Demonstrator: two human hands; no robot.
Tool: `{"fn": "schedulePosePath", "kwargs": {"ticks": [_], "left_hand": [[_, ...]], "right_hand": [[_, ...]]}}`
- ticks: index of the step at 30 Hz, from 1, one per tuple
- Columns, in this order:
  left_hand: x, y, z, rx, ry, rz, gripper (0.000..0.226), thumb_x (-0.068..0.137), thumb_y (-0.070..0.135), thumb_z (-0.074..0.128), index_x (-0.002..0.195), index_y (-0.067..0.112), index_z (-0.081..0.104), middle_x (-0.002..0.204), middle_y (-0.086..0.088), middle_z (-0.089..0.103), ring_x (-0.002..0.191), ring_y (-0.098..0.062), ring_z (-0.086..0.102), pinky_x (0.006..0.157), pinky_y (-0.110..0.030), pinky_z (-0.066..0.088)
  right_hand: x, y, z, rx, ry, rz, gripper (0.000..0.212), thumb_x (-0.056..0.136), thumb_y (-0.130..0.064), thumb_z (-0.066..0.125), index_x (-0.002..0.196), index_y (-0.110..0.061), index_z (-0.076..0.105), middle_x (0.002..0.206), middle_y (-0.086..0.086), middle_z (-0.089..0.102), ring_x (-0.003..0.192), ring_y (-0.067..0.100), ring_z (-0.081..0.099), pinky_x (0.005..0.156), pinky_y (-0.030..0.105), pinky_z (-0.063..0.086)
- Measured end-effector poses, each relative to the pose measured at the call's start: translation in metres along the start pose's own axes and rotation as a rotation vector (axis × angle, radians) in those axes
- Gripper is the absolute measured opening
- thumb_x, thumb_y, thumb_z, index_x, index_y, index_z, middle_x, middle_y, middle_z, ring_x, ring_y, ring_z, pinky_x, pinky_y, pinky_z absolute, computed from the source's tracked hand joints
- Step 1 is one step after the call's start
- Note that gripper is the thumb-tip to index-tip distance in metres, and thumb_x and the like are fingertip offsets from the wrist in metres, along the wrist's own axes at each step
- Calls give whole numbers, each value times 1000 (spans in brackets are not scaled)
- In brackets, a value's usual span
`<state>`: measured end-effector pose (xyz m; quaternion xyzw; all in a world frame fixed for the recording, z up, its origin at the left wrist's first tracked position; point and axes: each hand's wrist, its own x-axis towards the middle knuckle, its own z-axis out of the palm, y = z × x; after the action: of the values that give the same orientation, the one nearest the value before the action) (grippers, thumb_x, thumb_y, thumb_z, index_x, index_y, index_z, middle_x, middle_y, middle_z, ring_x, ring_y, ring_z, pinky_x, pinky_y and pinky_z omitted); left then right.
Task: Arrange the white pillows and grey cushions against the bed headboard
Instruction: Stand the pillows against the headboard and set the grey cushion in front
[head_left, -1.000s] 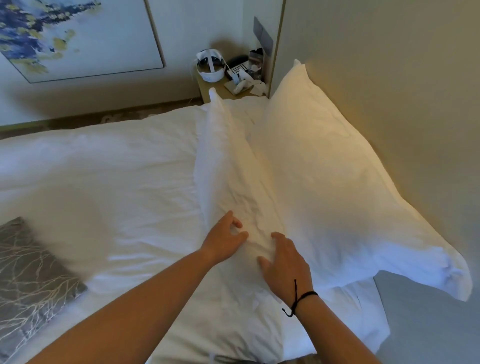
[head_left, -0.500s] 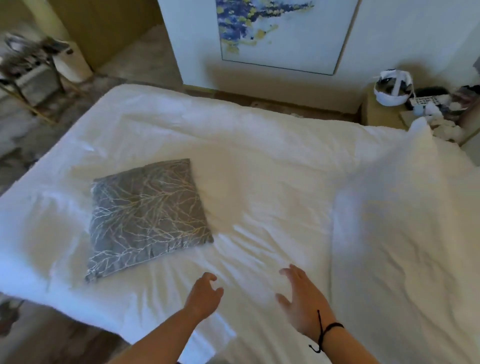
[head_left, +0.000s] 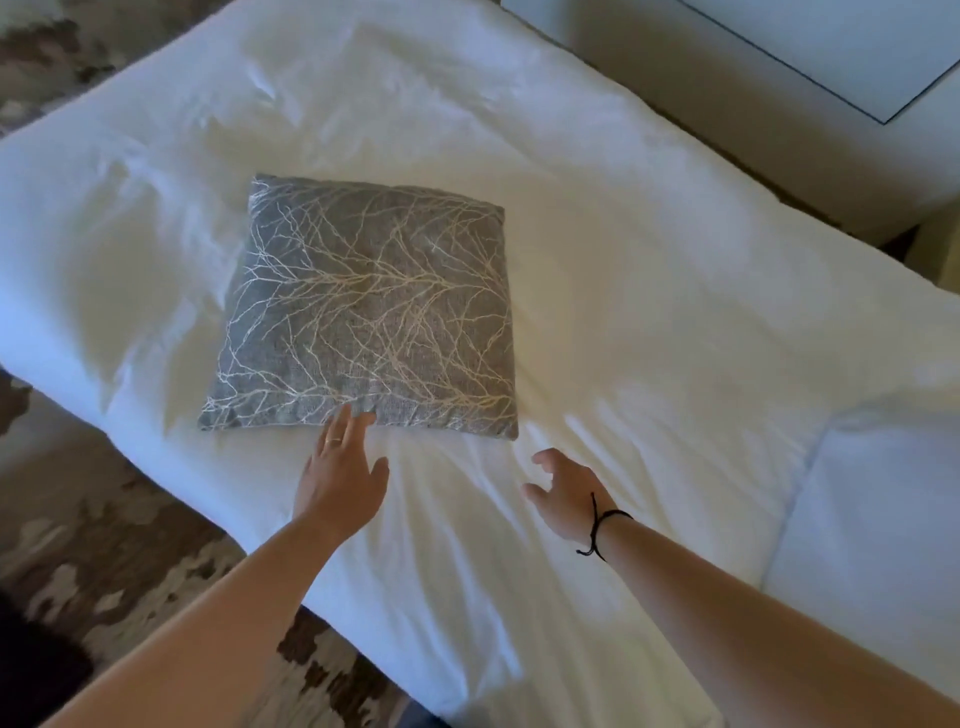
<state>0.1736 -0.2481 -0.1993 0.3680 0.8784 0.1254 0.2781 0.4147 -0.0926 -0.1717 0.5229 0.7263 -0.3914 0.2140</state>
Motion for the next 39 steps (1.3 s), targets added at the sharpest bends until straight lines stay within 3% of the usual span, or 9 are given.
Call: {"fn": "schedulePosePath", "kwargs": {"ticks": [6,8,11,15,20,25,31,36,39], "left_hand": [[62,-2,16,94,37,81,79,91,37,58,154,39,10,165,2,-2,151,-21,-4,121,-48,4],[77,-5,27,160,17,89,84,90,40,59,153,42,4,165,3,-4,152,-21,-3,121,-48,2],[92,-18,40,248,-8,109,89,90,40,60,153,44,-3,165,3,-4,152,-20,4,122,-49,6],[100,-32,45,253,-42,159,96,87,39,62,151,47,-8,165,5,-4,150,-18,13,122,-46,9],[104,-33,27,163,-101,131,95,83,43,64,151,50,-2,164,7,8,135,-15,45,121,-45,18],[77,-1,-7,240,62,94,117,62,68,73,152,44,2,157,-7,21,131,-34,43,104,-48,44],[37,64,-30,176,145,353,122,55,71,68,155,42,3,161,-11,14,144,-38,21,115,-61,22],[-21,151,-19,-127,-17,476,130,52,77,65,151,45,-13,165,2,-8,151,-25,-7,118,-59,8],[-66,215,-6,-319,-45,546,129,56,66,70,151,44,-15,164,8,-10,152,-20,-3,116,-61,21]], "right_hand": [[77,-27,-4,82,-26,38,57,94,-39,51,146,-23,35,135,6,57,113,23,58,76,20,43],[100,-38,-2,220,8,60,50,96,-37,52,141,-17,44,129,8,60,97,21,57,61,13,41],[129,-53,4,551,37,161,48,95,-32,58,134,-4,52,109,10,62,83,20,53,66,21,42],[148,-69,10,850,57,341,38,89,-38,67,112,-7,66,101,8,67,64,15,55,40,20,39],[142,-84,2,930,192,389,32,81,-23,78,65,-9,54,75,9,59,56,21,53,44,25,42],[89,-98,-22,973,147,212,28,82,-20,76,76,-10,51,67,14,53,47,24,52,42,27,38],[-13,-101,-57,1135,257,140,33,78,-5,73,55,-12,52,58,10,64,54,28,69,45,30,50],[-120,-60,-114,845,590,39,32,73,-12,75,61,-11,46,65,11,46,61,21,50,57,35,38],[-189,-33,-148,653,799,6,33,74,-13,75,62,-2,46,64,12,51,61,26,53,55,39,43]]}}
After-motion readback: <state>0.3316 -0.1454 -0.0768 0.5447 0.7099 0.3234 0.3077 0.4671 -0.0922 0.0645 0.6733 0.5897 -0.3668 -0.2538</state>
